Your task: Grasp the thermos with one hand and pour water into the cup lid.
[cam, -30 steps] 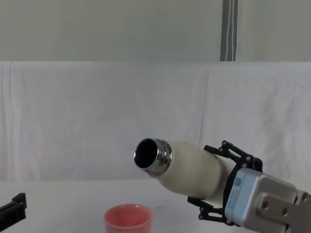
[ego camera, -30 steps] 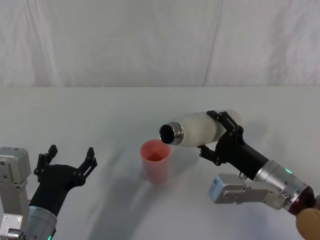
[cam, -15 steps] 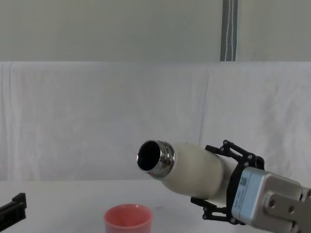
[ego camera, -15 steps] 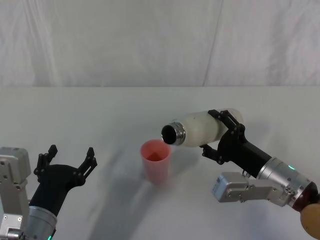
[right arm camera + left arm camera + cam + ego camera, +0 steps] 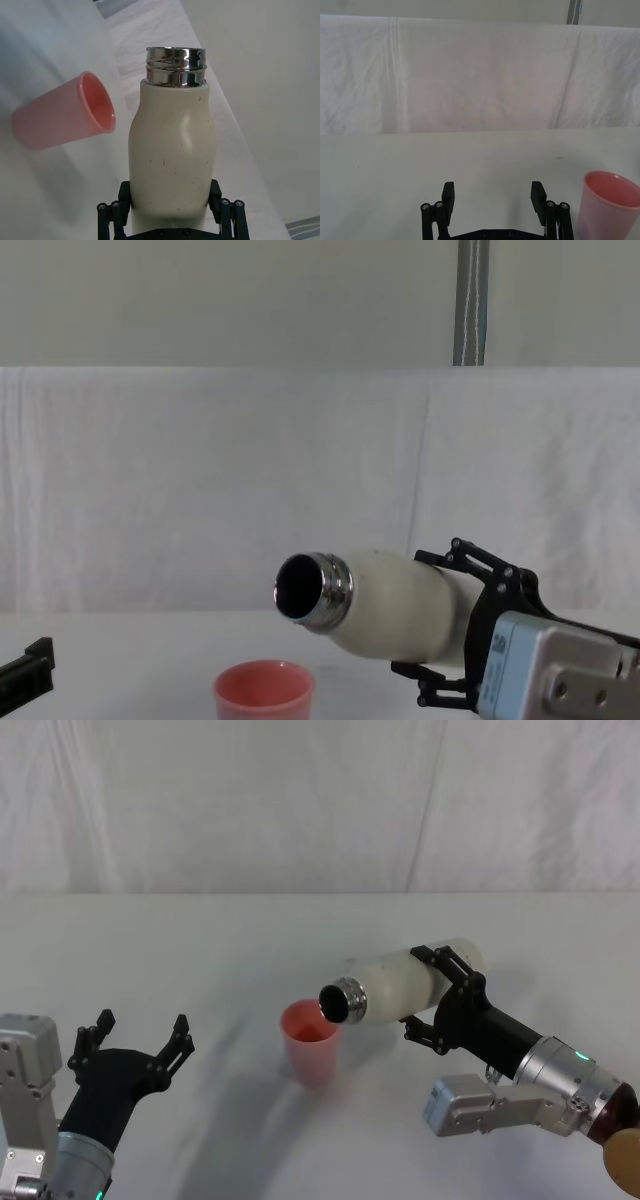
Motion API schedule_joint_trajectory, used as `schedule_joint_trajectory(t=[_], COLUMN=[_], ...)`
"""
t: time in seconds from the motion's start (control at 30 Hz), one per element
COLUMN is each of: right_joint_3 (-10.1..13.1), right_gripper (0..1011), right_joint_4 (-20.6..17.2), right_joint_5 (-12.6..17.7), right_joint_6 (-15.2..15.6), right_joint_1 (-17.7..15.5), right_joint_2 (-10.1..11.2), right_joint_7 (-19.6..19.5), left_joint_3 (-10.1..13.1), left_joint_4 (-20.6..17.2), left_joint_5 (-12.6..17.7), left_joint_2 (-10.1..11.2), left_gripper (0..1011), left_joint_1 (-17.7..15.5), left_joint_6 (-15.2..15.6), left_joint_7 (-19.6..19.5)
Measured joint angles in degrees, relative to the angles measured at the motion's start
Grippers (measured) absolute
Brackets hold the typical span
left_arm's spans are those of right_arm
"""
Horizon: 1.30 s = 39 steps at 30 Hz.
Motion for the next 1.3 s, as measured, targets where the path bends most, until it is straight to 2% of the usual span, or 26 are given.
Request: schedule_joint_trajectory(t=[0.47,0.9,1.3], right_joint_3=[-1.3,-0.2,0.1], right_gripper=[952,952,952], right_joint_4=[0.6,1.4,2.2], right_joint_5=[-1.7,1.9,2.4], right_joint_6=[0.4,1.1,1.0], right_joint_1=[0.7,0.8,1.1], right_joint_2=[0.1,-1.1,-1.6], right_joint_7=[-1.2,0.2,0.5], left_joint_3=[0.0,0.0,0.0], left_joint_4=[0.0,0.0,0.0], left_joint_5=[0.0,0.0,0.0], left_joint_2=[0.0,0.0,0.0], left_gripper=[1001,1001,1001], left_joint_1=[0.0,0.0,0.0], left_joint_6=[0.0,0.0,0.0], left_joint_7=[0.0,0.0,0.0])
